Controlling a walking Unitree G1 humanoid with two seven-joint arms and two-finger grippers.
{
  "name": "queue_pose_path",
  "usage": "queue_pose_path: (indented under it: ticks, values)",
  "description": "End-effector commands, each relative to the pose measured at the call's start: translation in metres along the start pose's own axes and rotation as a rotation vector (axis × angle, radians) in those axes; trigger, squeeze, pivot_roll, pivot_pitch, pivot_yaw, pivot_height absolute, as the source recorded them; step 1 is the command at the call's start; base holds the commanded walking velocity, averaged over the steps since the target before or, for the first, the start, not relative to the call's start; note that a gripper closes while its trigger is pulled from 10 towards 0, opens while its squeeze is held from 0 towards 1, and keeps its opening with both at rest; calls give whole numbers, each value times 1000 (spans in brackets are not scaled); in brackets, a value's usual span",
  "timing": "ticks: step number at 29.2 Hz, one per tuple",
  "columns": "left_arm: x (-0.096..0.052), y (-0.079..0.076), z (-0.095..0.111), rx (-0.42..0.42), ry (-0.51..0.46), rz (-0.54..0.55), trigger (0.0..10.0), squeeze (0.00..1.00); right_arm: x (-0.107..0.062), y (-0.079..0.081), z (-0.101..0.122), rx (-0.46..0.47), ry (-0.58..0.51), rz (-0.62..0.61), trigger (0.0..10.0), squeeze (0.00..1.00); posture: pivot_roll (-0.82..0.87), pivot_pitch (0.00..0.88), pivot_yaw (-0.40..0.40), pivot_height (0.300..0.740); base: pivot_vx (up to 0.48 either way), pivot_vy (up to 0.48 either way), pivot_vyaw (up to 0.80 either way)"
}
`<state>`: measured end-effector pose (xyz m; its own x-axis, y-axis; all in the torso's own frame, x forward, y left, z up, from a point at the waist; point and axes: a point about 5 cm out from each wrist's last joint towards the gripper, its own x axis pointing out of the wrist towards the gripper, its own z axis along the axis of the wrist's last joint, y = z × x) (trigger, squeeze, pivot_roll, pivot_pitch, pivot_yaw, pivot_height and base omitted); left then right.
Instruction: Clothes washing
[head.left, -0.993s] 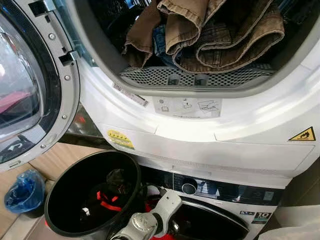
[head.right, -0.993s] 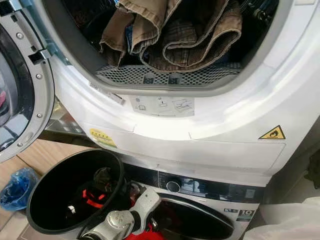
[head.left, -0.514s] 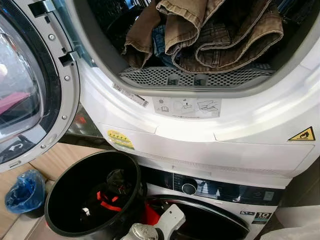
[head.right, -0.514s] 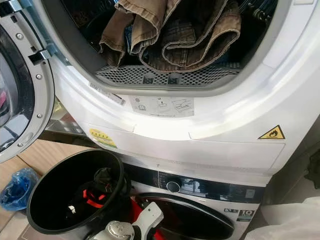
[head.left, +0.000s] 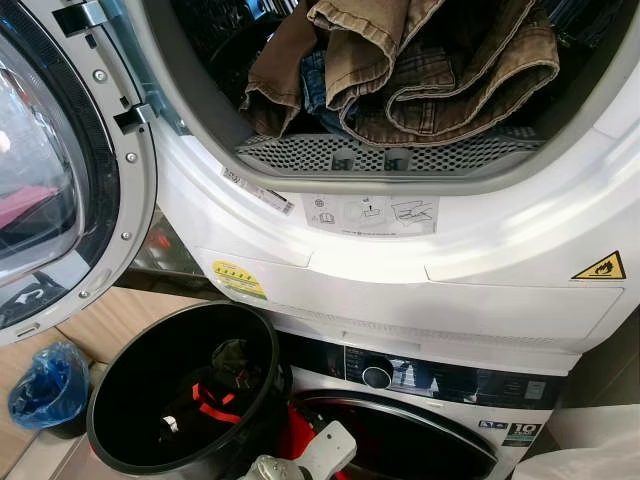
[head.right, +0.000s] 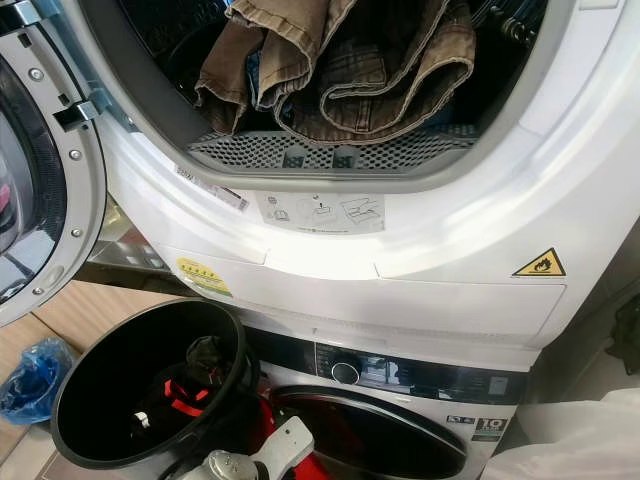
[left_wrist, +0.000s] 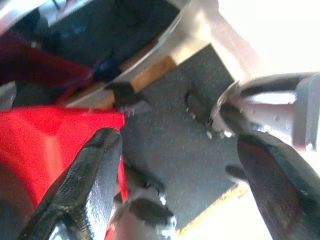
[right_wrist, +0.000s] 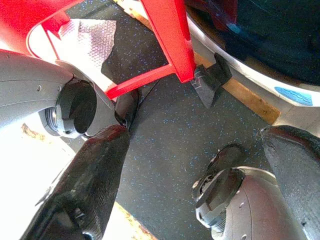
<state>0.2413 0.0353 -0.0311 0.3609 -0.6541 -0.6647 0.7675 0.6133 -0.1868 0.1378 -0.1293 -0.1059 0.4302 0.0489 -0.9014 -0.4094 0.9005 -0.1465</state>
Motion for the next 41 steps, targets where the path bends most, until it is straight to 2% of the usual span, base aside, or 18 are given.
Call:
queue_pose_path:
  ticks: [1, 5, 9, 14, 16, 20, 25, 31, 35, 36, 41]
  values:
    - [-4, 9, -5, 22, 24, 53, 10000, 0, -8, 6, -46, 35, 155, 7, 10000, 0, -154, 80, 176, 740, 0, 0, 0]
    - [-7, 16, -7, 18, 49, 135, 10000, 0, -8, 7, -48, 44, 160, 4, 10000, 0, -164, 62, 161, 740, 0, 0, 0]
    - [-10, 21, -14, -35, 70, 166, 10000, 0, -4, -8, -32, 66, 120, -27, 10000, 0, -191, 34, 118, 740, 0, 0, 0]
    - [-10, 21, -15, -34, 73, 179, 10000, 0, -3, -17, -27, 42, 101, -41, 10000, 0, -196, 26, 99, 740, 0, 0, 0]
    - [-11, 25, -14, -74, 54, 214, 10000, 0, -2, -26, -22, 44, 86, -56, 10000, 0, -194, 7, 60, 740, 0, 0, 0]
    - [-15, 32, -16, -109, 48, 254, 10000, 0, -2, -37, -14, 30, 70, -68, 10000, 0, -183, 0, 37, 740, 0, 0, 0]
    - [-25, 47, -20, -133, 48, 320, 10000, 0, -1, -50, -4, 42, 46, -90, 10000, 0, -185, 0, 26, 740, 0, 0, 0]
    - [-31, 55, -23, -162, 43, 354, 10000, 0, -1, -57, 2, 56, 32, -111, 10000, 0, -195, 0, 32, 740, 0, 0, 0]
    - [-31, 52, -29, -193, 49, 351, 10000, 0, -1, -59, 5, 68, 23, -119, 10000, 0, -198, 0, 33, 740, 0, 0, 0]
    - [-28, 46, -33, -204, 55, 336, 10000, 0, -1, -58, 5, 70, 22, -117, 10000, 0, -192, 0, 30, 740, 0, 0, 0]
    - [-24, 40, -31, -209, 43, 311, 10000, 0, -1, -56, 4, 62, 27, -108, 10000, 0, -186, 0, 29, 740, 0, 0, 0]
